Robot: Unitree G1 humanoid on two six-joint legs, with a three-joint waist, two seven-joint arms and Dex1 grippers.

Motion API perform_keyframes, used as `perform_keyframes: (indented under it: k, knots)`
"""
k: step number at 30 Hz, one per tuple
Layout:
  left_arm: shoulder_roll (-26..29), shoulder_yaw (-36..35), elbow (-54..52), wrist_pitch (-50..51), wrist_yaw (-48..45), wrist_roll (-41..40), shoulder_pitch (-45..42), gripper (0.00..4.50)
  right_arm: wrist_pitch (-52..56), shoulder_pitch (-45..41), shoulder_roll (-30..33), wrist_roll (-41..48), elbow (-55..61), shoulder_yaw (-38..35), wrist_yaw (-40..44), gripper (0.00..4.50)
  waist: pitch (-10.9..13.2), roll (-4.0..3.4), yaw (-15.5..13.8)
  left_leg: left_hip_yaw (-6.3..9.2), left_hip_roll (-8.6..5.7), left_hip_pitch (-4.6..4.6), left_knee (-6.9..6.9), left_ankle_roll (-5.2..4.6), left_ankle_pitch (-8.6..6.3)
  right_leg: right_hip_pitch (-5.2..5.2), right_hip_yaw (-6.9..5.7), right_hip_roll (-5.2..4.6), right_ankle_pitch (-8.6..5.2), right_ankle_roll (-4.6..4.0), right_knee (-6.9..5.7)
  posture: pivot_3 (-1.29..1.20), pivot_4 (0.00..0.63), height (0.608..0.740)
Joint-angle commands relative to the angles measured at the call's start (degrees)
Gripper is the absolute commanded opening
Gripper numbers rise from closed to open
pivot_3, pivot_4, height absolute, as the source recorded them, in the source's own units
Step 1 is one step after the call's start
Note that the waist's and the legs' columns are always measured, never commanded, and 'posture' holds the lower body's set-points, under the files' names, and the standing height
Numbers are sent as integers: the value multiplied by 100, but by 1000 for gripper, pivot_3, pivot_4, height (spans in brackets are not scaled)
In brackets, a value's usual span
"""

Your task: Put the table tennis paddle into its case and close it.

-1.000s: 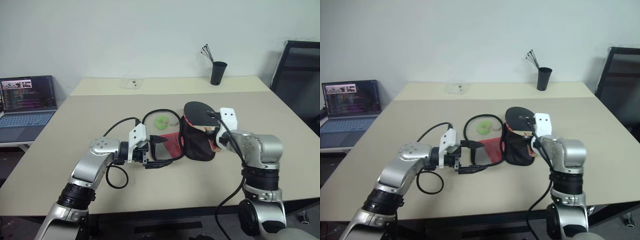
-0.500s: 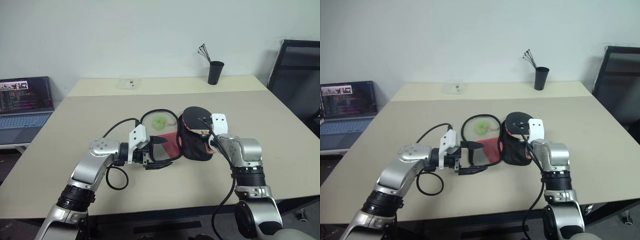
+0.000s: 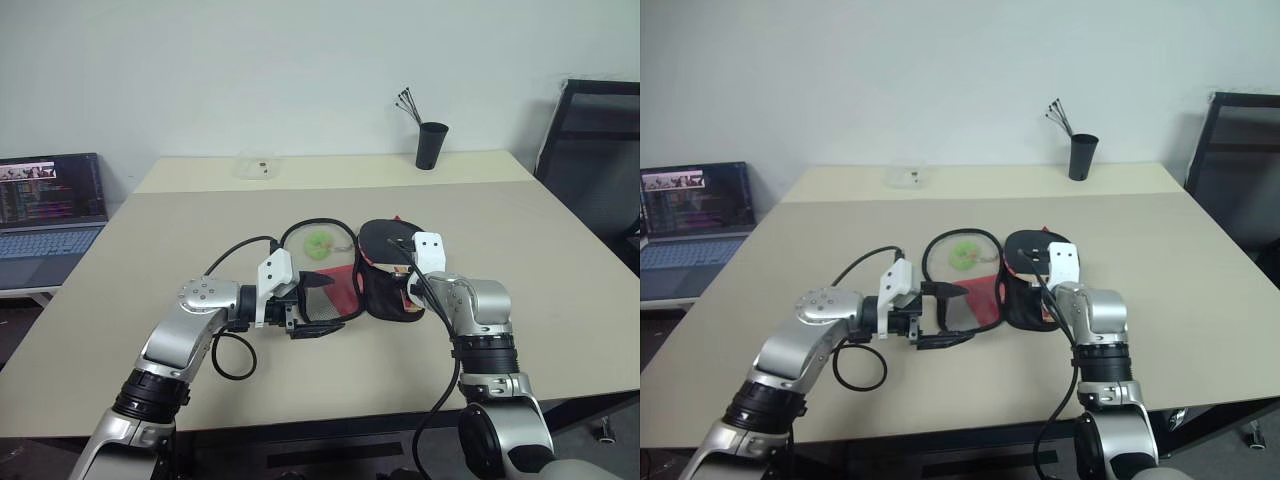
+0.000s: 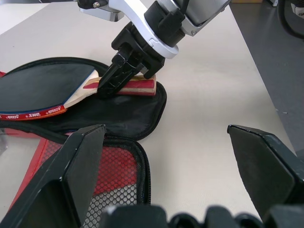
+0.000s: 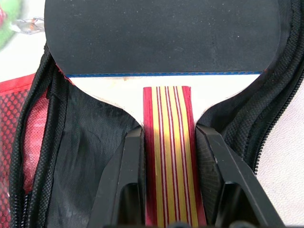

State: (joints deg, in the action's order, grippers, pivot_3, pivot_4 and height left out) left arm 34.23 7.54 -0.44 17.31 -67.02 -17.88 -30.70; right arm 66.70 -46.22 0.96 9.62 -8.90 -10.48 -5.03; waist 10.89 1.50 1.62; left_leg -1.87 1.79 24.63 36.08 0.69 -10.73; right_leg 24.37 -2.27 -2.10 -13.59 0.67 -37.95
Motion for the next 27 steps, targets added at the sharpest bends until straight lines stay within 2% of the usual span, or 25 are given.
perform_keyframes:
  k: [1,7,11,13,17,24,27]
  knots:
    - [44,-86,-240,-3,3,-95,-25,4500,-171,-88,2,-5,304,-39,-41,2363,0,0,0,0,0,0,0,0,0,0,0,0,0,0,0,0,150,740]
    - [46,-96,-262,12,32,-95,-1,4500,-140,44,27,1,576,172,45,4401,0,0,0,0,0,0,0,0,0,0,0,0,0,0,0,0,150,740]
    - [62,-190,-256,45,151,-92,74,4500,300,170,154,439,1408,542,703,4457,0,0,2,0,1,0,-1,0,0,0,0,0,0,0,1,0,150,740]
    - [74,-279,-211,36,244,-87,123,4500,532,234,428,693,1977,809,1170,4457,1,-1,1,1,5,0,-1,0,0,1,0,1,0,0,0,0,150,740]
    - [111,-553,61,-36,484,-66,285,4500,245,429,1538,1088,2995,1038,2230,4457,0,0,-19,5,5,0,0,0,0,-2,-5,-3,-1,1,4,0,150,740]
    - [142,-792,591,-188,791,50,383,4500,-226,773,3103,1455,3517,846,3438,4457,0,2,-29,3,2,0,0,0,-1,-4,-8,-8,-1,0,11,0,150,740]
    - [137,-716,1177,-432,882,289,202,3883,-235,880,3553,2036,3839,561,4150,4500,1,2,-31,3,1,-1,0,0,-1,-4,-9,-5,-1,0,10,0,150,740]
